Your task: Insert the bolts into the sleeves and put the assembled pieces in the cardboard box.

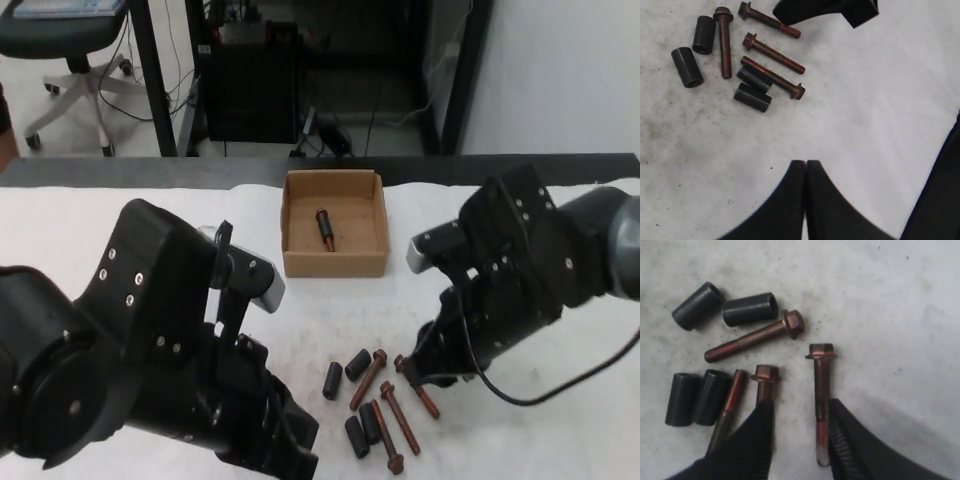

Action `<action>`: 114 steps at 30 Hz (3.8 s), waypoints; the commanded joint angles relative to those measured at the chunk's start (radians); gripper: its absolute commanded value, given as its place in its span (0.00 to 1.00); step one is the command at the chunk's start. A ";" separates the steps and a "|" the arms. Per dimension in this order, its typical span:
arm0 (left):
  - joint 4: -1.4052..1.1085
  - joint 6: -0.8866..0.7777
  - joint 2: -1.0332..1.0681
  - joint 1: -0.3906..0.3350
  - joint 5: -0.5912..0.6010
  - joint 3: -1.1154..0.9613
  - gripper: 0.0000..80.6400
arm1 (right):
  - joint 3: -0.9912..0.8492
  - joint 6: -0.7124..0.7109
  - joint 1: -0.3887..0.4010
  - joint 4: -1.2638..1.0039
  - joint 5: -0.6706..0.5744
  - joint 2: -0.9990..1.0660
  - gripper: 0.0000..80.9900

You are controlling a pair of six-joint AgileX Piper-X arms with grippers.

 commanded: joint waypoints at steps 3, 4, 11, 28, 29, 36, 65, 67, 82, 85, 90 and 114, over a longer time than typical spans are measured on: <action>0.003 0.043 -0.002 -0.005 -0.013 -0.009 0.00 | -0.034 -0.043 0.002 -0.024 0.001 0.016 0.34; 0.003 0.044 -0.002 -0.002 -0.013 -0.009 0.00 | -0.036 -0.043 0.002 -0.031 0.001 0.023 0.34; 0.003 0.044 -0.002 -0.002 -0.016 -0.009 0.00 | -0.036 -0.139 0.002 0.005 0.024 0.068 0.34; 0.003 0.110 -0.002 -0.002 -0.029 -0.009 0.00 | -0.036 -0.199 0.050 -0.014 0.061 0.133 0.34; 0.003 0.110 -0.002 -0.002 -0.042 -0.009 0.00 | -0.036 -0.199 0.062 -0.030 0.070 0.135 0.34; 0.003 0.110 -0.002 -0.002 -0.046 -0.009 0.00 | -0.036 -0.199 0.105 -0.091 0.099 0.158 0.34; -0.014 0.110 -0.002 -0.002 -0.065 -0.020 0.00 | -0.028 0.011 0.056 0.012 -0.038 -0.139 0.01; -0.039 0.110 -0.002 -0.002 -0.065 -0.019 0.00 | -0.028 0.017 0.046 0.012 -0.076 -0.206 0.01; 0.108 0.067 0.427 -0.002 -0.066 -0.360 0.15 | -0.028 0.115 -0.052 0.196 -0.063 -0.520 0.01; 0.211 0.067 0.531 -0.002 -0.127 -0.475 0.26 | -0.028 0.115 -0.094 0.204 -0.075 -0.544 0.01; 0.322 0.067 0.657 -0.002 -0.253 -0.620 0.37 | -0.028 0.115 -0.161 0.204 -0.091 -0.577 0.01; 0.334 0.057 0.733 -0.004 -0.332 -0.668 0.37 | -0.028 0.115 -0.200 0.205 -0.119 -0.591 0.01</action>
